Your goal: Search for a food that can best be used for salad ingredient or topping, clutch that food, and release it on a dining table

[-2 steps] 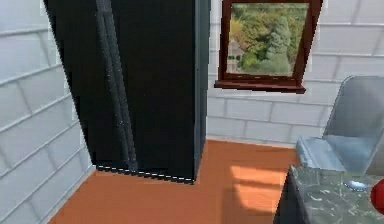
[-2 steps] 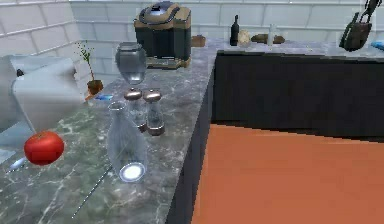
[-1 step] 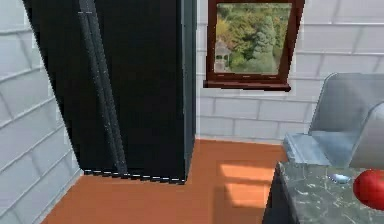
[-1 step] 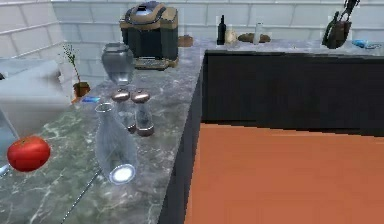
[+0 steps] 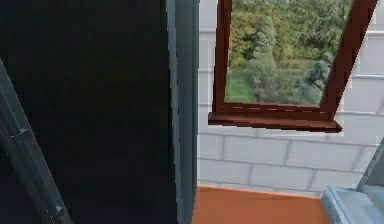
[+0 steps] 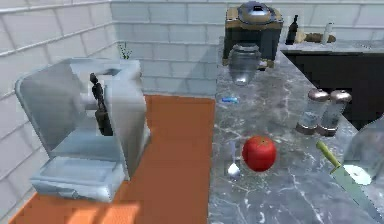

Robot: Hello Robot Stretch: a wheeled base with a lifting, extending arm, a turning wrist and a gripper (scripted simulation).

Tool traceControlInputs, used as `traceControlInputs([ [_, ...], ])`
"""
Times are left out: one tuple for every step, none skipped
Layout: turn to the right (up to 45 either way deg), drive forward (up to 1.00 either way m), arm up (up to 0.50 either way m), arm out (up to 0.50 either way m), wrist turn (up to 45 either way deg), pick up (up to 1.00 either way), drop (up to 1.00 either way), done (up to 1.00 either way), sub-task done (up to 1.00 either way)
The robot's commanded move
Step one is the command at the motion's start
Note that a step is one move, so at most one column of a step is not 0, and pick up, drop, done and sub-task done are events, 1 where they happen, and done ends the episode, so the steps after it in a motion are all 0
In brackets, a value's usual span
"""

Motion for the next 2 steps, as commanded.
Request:
traceControlInputs([
  [21.0,0.00,0.00,0.00,0.0,0.00,0.00,0.00,0.00],
  [0.0,0.00,0.50,0.00,0.0,0.00,0.00,0.00,0.00],
])
